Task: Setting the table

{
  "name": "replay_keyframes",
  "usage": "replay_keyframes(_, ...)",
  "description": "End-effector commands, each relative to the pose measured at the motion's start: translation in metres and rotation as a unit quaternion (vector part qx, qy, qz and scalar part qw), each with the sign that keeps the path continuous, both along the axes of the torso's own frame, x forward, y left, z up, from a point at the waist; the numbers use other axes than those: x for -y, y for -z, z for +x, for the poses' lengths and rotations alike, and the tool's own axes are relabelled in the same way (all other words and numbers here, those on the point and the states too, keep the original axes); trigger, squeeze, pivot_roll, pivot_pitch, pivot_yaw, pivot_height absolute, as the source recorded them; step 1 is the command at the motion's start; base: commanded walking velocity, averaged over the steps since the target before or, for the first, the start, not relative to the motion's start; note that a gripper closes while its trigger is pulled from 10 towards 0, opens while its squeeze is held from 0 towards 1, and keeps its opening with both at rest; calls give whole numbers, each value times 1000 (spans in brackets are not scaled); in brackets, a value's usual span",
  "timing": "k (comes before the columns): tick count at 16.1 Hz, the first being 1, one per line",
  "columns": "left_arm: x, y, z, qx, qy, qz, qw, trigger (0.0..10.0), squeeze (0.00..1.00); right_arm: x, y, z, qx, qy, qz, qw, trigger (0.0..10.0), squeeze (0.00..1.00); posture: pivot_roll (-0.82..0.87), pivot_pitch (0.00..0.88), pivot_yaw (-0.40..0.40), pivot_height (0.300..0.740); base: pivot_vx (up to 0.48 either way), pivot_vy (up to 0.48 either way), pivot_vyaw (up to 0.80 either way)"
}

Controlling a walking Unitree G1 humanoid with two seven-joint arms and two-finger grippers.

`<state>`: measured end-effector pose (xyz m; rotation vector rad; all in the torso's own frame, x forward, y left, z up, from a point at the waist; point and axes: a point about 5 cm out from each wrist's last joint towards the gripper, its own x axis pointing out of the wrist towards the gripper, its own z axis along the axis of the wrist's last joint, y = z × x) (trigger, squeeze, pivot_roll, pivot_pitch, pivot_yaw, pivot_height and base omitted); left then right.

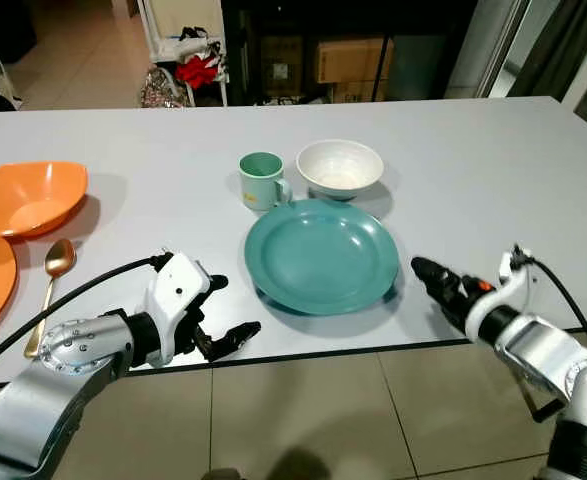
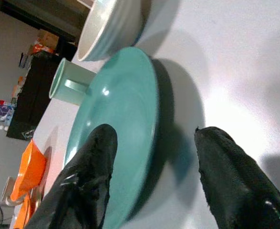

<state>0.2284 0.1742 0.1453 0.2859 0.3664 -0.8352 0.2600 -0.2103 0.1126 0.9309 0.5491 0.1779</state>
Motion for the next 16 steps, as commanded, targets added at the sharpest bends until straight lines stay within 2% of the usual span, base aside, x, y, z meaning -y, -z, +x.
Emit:
replay_keyframes(1,0,0,0,2,1,1,1000,10000,0,2,-6,-4,8,-5,-9,1000,10000,1000,122,0,12,740,0,0,0)
replay_keyframes(2,0,-1,0,7,-5,-2,1000,10000,0,13,-13,-15,12,-2,-39,999,10000,1000,117,0,11,740,0,0,0)
replay_keyframes(3,0,-2,0,13,-17,-13,1000,10000,0,23,-23,-22,25,4,-72,997,10000,749,110,0,13,740,0,0,0)
replay_keyframes(4,-1,-5,3,29,-42,-23,998,10000,0,26,-36,-22,42,11,-118,992,10000,0,107,0,14,740,0,0,0)
replay_keyframes(5,-2,-9,9,48,-85,-33,995,10000,0,23,-45,-21,32,-7,-195,980,10000,0,101,0,17,740,0,0,0)
replay_keyframes(6,-1,-14,14,67,-117,-47,990,10000,0,15,-56,-16,59,-6,-215,975,10000,0,102,0,15,740,0,0,0)
replay_keyframes(7,2,-17,16,77,-137,-63,986,10000,0,5,-77,-7,134,19,-220,966,10000,0,113,0,7,740,0,0,0)
replay_keyframes(9,5,-22,20,106,-172,-74,977,10000,0,-11,-106,3,257,58,-227,938,10000,0,126,0,1,740,0,0,0)
replay_keyframes(10,7,-23,22,112,-184,-80,973,10000,0,-16,-108,4,270,59,-231,933,10000,0,129,0,1,740,0,0,0)
replay_keyframes(11,9,-25,24,119,-199,-89,969,10000,0,-23,-111,5,289,64,-210,932,10000,0,129,0,1,740,0,0,0)
replay_keyframes(12,12,-29,28,139,-226,-107,958,10000,0,-38,-112,9,313,74,-170,932,10000,0,140,0,0,740,0,0,0)
replay_keyframes(13,14,-32,30,149,-238,-113,953,10000,0,-52,-110,13,329,76,-166,927,10000,0,150,0,-5,740,0,0,0)
replay_keyframes(14,15,-32,30,153,-240,-111,952,10000,0,-63,-108,15,348,73,-165,920,10000,0,151,0,-3,740,0,0,0)
replay_keyframes(16,15,-32,29,154,-242,-111,952,10000,0,-76,-104,17,349,64,-166,920,10000,0,158,0,-10,740,0,0,0)
